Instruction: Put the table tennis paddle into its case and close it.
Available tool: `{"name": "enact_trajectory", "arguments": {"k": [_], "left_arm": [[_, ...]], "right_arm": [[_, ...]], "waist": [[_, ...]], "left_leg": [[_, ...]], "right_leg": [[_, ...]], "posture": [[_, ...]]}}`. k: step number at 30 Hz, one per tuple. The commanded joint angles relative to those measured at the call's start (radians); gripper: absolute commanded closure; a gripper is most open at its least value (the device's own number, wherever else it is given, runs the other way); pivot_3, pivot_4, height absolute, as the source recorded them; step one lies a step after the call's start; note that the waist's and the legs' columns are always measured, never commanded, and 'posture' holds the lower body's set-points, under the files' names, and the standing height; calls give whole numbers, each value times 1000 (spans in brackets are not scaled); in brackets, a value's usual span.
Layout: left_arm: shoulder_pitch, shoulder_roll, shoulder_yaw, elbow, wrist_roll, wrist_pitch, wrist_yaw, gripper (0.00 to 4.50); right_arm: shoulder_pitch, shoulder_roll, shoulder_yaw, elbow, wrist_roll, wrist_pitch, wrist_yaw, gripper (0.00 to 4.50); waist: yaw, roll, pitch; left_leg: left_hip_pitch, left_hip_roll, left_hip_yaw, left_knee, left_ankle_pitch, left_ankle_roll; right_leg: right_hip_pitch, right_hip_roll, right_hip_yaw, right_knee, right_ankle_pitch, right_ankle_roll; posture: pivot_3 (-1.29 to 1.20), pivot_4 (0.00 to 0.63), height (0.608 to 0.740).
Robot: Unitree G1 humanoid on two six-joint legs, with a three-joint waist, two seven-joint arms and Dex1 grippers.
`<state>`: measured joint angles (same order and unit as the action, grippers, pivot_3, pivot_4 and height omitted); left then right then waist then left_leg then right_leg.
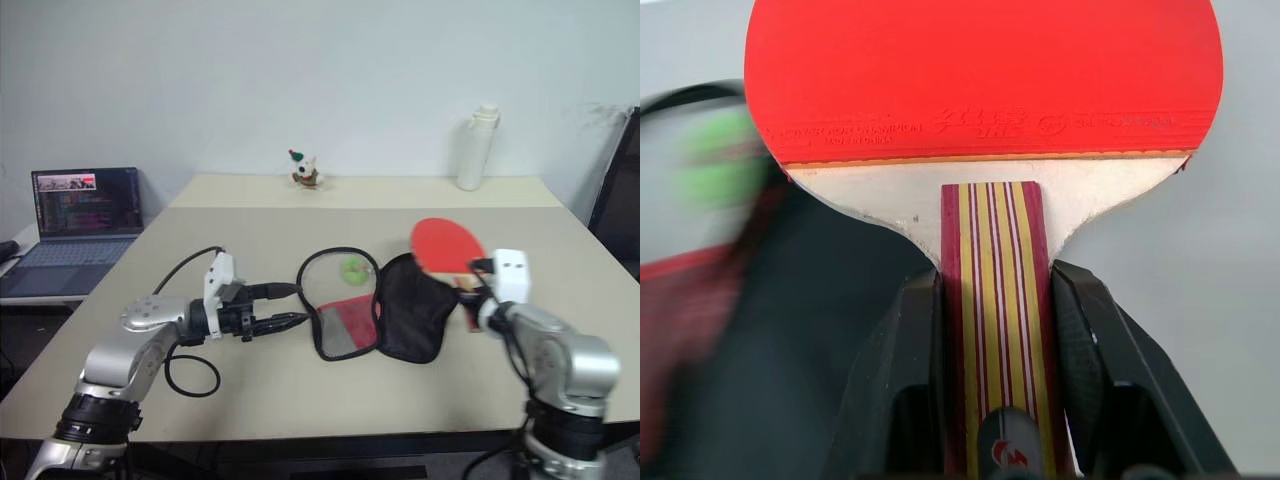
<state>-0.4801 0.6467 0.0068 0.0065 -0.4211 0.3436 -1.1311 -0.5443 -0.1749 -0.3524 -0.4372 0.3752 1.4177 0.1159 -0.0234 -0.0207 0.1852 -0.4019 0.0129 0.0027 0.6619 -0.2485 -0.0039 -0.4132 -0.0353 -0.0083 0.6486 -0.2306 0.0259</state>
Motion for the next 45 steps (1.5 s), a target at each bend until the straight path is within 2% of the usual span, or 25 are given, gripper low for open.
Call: {"name": "enact_trajectory", "arguments": {"k": [1,4,10,27,45], "left_arm": [[3,24,31,-23,-16,-3,-6,1376],[14,32,35,-35,-20,0,-1,1376],[32,37,37,-60,-23,7,11,1376],[21,31,24,-58,-17,11,12,1376],[34,35,27,-65,-19,13,10,1376]], "right_arm": [[-56,73,-9,-76,-13,6,-72,3396],[-70,158,2,-61,-21,-2,-116,3396],[-55,242,25,-24,-46,-44,-160,3396],[41,250,107,97,-127,-213,-208,3396],[57,254,117,161,-180,-314,-268,3396]], "waist": [[3,0,0],[4,0,0],[1,0,0],[-6,0,0],[-6,0,0]], "left_leg": [[0,-1,0,0,0,0],[-1,-1,1,0,0,0],[-1,-1,0,0,0,0],[-1,0,1,-1,0,0],[-1,0,1,-1,0,0]], "right_leg": [[0,-1,0,0,0,0],[0,-2,0,-1,0,0],[-1,-1,0,0,0,0],[-2,0,0,0,0,0],[-2,0,0,0,0,1]], "posture": [[0,150,740],[0,150,740],[0,150,740],[0,150,740],[0,150,740]]}}
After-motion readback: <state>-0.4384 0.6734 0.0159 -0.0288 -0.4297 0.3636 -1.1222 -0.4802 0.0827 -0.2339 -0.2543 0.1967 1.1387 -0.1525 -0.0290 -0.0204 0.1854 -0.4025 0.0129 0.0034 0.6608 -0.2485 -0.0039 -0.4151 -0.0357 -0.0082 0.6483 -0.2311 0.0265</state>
